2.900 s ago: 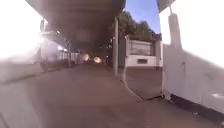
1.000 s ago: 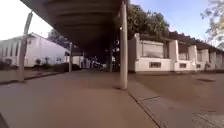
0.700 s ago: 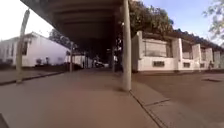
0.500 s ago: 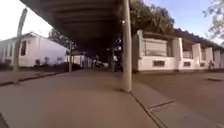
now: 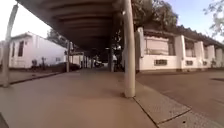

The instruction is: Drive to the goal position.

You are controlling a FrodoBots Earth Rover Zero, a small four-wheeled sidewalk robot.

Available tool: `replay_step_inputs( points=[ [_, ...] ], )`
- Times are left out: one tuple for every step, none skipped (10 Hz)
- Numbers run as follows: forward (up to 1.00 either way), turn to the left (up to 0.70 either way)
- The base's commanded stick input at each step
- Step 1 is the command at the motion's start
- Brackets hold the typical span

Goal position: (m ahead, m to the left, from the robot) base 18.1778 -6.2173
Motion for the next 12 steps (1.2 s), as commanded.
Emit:
replay_step_inputs(
  points=[
    [0.85,0.34],
    [0.85,0.34],
    [0.85,0.34],
    [0.85,0.34],
    [0.85,0.34],
    [0.85,0.34],
    [0.85,0.34],
    [0.85,0.34],
    [0.85,0.30],
    [0.85,0.00],
    [0.85,0.00],
    [0.85,0.00]
  ],
)
